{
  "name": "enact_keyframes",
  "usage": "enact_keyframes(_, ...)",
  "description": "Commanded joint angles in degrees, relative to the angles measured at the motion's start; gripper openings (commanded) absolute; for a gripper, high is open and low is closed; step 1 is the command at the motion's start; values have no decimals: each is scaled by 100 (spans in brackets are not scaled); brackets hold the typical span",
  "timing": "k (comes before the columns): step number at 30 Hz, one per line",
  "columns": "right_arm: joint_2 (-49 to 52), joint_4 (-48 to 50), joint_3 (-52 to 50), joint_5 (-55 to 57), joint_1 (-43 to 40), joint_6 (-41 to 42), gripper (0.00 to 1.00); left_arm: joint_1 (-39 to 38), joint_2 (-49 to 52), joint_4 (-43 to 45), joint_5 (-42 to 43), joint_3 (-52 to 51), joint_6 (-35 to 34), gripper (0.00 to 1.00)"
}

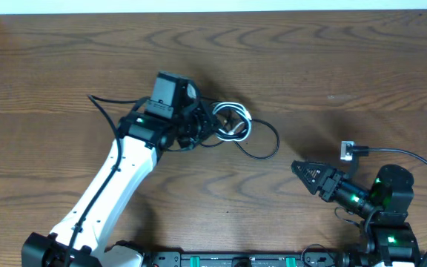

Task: Untangle cables

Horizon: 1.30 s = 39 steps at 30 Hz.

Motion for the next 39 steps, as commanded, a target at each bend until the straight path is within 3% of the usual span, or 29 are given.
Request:
enact_keyframes(1,-20,-2,66,376,243,286,58,-280,22,245,118,146,142,8)
enact_keyframes(5,-17,61,66,402,439,295,48,-511,22,356,118,146,1141,8)
enact_keyframes(7,-20,105,66,402,535,431,49,-625,22,376,118,144,1338,8)
enact_keyframes(13,-20,328,66,544,769,1049,61,-1099,22,726,118,144,1392,8)
enact_keyframes(24,-17,361,66,1309,979,1453,50,-1939,22,1115,98,146,1648,7)
enact_keyframes(26,-17,358,66,1438,979,1449,40,-2017,22,1132,98,146,1648,8)
enact_keyframes(30,-17,328,66,1550,979,1259,1,-2031,22,1147,79,146,1917,8)
enact_keyframes(31,-17,297,66,1574,977,1091,1,-2017,22,1143,24,144,2024,8)
enact_keyframes(32,-17,249,66,1615,977,955,1,-1998,22,1141,-66,144,2149,16)
enact_keyframes(35,-17,76,66,1757,977,697,1,-1991,22,1047,-671,144,2225,50)
enact_keyframes(39,-17,-72,66,1996,977,407,1,-1991,22,872,-1631,144,2221,71)
